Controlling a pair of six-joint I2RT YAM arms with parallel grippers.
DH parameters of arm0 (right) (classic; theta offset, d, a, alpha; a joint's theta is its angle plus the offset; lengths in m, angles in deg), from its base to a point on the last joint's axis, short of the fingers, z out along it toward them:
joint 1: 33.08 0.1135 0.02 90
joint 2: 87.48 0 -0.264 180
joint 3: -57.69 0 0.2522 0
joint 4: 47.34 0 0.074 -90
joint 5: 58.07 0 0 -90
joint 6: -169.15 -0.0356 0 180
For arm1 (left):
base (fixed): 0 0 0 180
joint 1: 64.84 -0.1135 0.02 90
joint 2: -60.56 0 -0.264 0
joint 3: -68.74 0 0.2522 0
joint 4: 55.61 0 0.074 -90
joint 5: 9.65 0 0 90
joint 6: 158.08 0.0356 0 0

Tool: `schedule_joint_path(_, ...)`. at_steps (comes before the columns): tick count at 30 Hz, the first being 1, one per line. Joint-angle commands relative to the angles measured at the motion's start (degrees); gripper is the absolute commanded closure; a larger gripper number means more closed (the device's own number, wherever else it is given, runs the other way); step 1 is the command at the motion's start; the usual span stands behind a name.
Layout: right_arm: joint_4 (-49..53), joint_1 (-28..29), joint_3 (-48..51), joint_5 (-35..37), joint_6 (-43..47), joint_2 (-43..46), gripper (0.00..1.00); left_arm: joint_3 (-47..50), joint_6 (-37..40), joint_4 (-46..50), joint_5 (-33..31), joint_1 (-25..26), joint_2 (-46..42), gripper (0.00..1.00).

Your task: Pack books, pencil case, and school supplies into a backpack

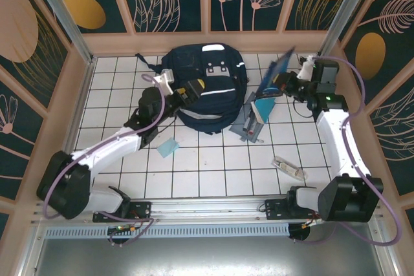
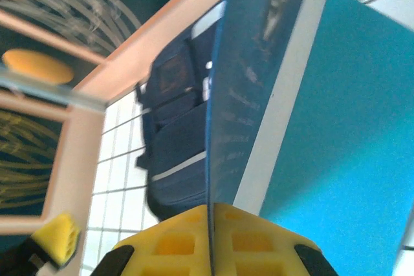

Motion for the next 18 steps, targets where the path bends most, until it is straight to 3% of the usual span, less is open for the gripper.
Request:
schedule_joint_path(1, -7.38, 5.19, -2.66, -6.56, -0.59, -4.11, 1.0, -3.66, -4.75, -6.51, 9.5, -3.11, 9.77, 0.01)
schedule_joint_path(6, -11.1, 11.45, -4.18, -6.34, 0.03, -9.96, 1.0, -7.38, -18.65, -25.26, 22.78, -4.37, 25.04, 0.02)
schedule_joint_path(10, -13.13, 13.98, -3.69, -7.03, 0.2, -12.65, 1.0, -5.69, -28.44, -41.21, 24.37, -4.32, 31.51, 0.04)
schedule_joint_path(18, -18.99, 14.46, 7.42, -7.34, -1.31, -12.44, 1.0, -7.55, -24.64, -31.98, 26.73, -2.41, 35.61, 0.03)
